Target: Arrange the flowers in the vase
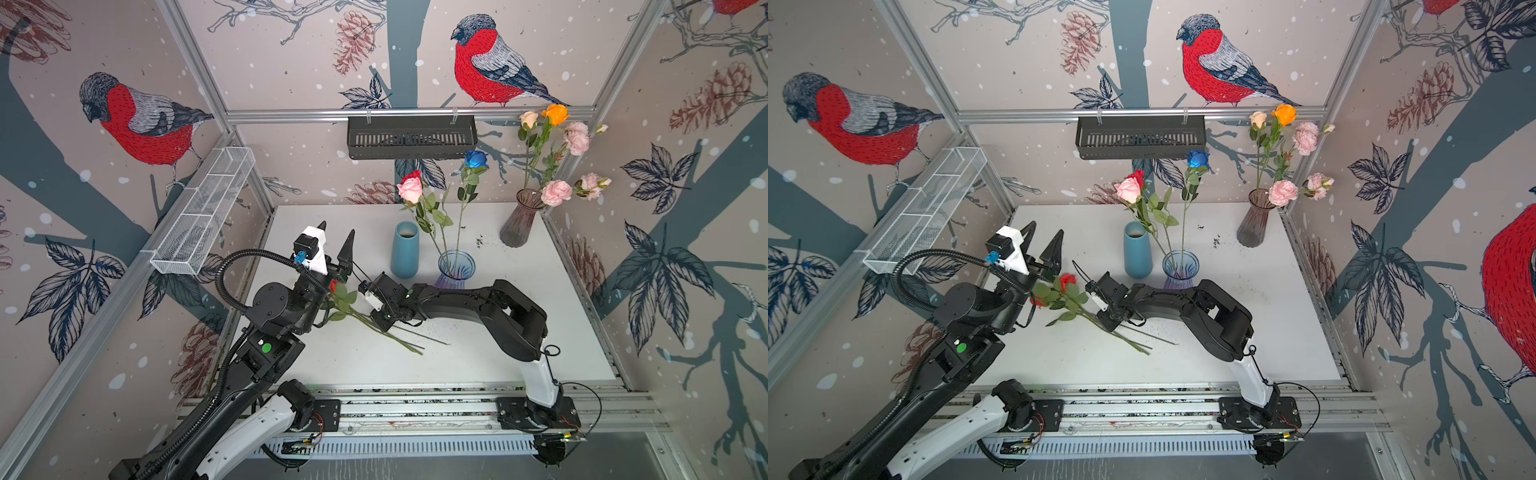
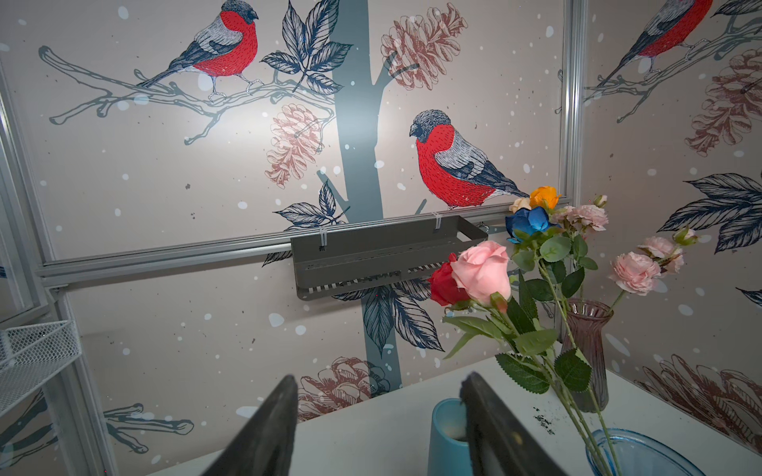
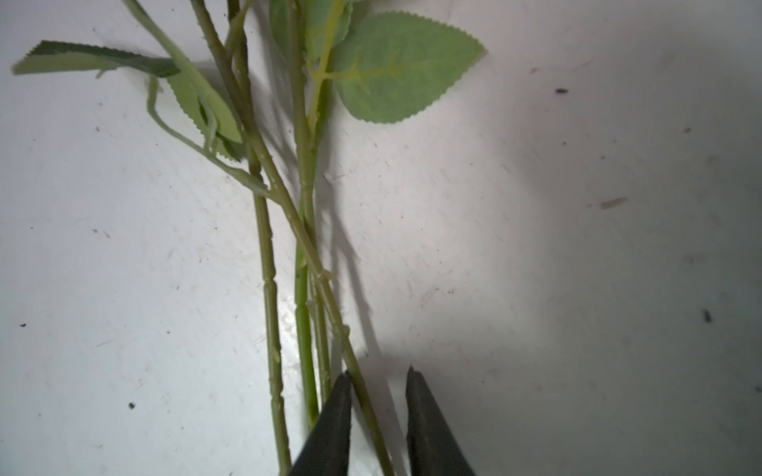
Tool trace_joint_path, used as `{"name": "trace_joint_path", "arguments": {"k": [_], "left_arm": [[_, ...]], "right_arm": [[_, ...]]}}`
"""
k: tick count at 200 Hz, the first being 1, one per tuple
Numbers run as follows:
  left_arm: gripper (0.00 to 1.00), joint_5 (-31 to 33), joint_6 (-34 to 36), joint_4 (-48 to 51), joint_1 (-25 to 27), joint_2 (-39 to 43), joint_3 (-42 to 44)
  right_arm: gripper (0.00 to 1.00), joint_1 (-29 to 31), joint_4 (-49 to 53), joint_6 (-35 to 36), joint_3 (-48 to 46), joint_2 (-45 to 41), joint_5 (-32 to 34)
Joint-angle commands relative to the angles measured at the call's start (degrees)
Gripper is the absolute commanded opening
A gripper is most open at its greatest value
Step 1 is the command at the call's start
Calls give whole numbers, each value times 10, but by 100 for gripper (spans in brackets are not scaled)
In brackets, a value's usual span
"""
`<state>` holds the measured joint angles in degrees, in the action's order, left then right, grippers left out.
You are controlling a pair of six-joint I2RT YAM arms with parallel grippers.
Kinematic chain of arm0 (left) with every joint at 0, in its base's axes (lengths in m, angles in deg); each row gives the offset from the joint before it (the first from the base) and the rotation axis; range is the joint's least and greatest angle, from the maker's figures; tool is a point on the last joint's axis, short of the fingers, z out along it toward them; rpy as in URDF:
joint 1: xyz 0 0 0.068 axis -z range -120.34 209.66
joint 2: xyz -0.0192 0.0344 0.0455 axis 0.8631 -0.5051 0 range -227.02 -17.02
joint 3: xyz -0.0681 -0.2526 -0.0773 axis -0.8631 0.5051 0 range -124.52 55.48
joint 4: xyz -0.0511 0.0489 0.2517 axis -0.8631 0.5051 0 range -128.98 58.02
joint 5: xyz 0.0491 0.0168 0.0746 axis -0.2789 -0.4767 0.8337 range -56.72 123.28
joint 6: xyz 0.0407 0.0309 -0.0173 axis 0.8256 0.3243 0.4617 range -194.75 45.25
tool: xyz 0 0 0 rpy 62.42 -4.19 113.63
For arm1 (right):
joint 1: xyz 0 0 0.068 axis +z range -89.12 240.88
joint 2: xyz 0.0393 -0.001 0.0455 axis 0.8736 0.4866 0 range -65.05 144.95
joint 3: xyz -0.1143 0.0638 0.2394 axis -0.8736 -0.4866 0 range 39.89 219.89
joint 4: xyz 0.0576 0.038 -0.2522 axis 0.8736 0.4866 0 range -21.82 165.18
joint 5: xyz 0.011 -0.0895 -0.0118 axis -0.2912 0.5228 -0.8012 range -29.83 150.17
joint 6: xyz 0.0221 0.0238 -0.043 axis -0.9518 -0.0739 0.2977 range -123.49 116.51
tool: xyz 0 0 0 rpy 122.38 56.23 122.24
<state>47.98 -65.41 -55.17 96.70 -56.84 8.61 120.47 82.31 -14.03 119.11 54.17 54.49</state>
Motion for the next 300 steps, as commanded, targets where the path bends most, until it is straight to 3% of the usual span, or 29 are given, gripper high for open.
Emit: {"name": "trace_joint_path", "arguments": {"k": [1,61,136,173,231,269,300], "left_arm": [[63,-9,-3,-16,-3,1,-6],[64,-13,-6,-14,-6,0,-6],[64,-18,-8,-13,-6,-10,-5],[63,-58,-11,-18,-6,-12,0],[65,-188,-8,-13,-6,-38,-3],[64,-385,-7,-19,-6,-52,-6],[60,-475,-16,-5,-6,-77,-25]], "right_arm": [[21,1,9,6,8,7,16],[6,3,12,24,11,-12,21],[4,2,17,41,-12,-138,65],[3,-8,4,30,-55,-231,88],[2,-29,-109,32,-200,-457,89],[1,-30,-201,29,-283,-593,85],[1,-32,-245,31,-314,-656,65]]}}
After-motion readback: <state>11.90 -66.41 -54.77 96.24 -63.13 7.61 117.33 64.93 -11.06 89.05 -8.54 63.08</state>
